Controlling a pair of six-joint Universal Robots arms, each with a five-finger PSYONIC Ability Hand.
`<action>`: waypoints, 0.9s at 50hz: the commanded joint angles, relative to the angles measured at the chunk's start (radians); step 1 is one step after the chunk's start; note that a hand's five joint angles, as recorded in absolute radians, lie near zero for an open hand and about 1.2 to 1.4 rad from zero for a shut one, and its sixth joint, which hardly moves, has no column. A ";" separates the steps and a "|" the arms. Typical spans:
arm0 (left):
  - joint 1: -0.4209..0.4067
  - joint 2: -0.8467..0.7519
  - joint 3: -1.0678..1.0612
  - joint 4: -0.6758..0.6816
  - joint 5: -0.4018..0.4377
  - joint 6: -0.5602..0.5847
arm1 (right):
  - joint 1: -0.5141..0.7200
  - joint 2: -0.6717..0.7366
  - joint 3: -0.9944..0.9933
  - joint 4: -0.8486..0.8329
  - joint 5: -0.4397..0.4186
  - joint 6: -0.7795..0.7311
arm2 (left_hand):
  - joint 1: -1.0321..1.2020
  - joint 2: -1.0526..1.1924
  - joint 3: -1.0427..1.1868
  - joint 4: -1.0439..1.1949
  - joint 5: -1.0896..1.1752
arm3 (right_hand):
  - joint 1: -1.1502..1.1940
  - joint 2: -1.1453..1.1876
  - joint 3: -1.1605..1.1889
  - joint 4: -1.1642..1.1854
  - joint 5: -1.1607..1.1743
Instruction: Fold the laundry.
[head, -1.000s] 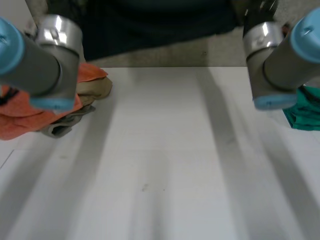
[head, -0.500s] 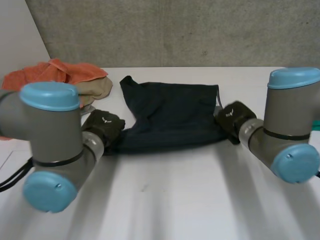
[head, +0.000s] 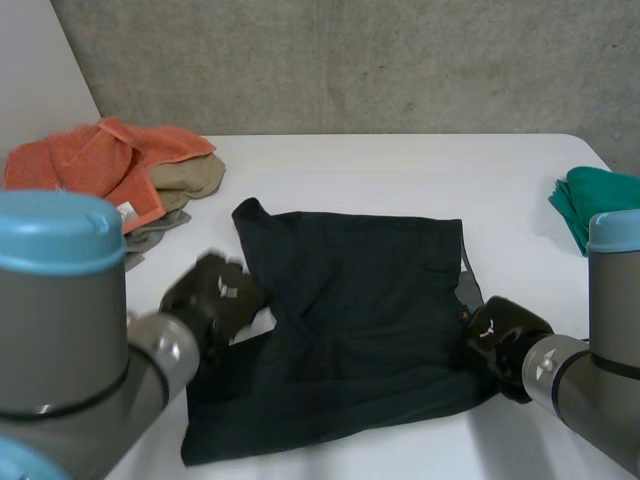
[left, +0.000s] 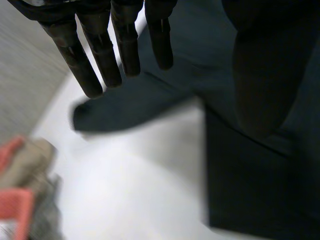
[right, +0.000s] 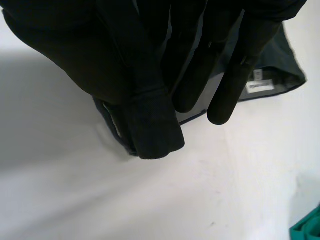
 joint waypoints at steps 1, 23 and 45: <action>0.053 -0.162 0.213 0.179 0.189 0.034 | 0.006 0.005 0.006 -0.080 0.000 0.007 | 0.077 0.056 0.055 0.069 0.068 | 0.288 0.215 0.205 0.198 0.209; 0.170 -0.836 0.957 0.015 0.724 0.039 | 0.006 0.062 0.020 -0.132 -0.007 0.060 | 0.242 0.220 0.220 0.233 0.233 | 0.288 0.215 0.205 0.198 0.209; 0.173 -0.874 0.991 -0.066 0.720 0.088 | -0.006 0.064 0.017 -0.160 -0.007 0.060 | 0.911 0.889 0.889 0.902 0.902 | 0.288 0.215 0.205 0.198 0.209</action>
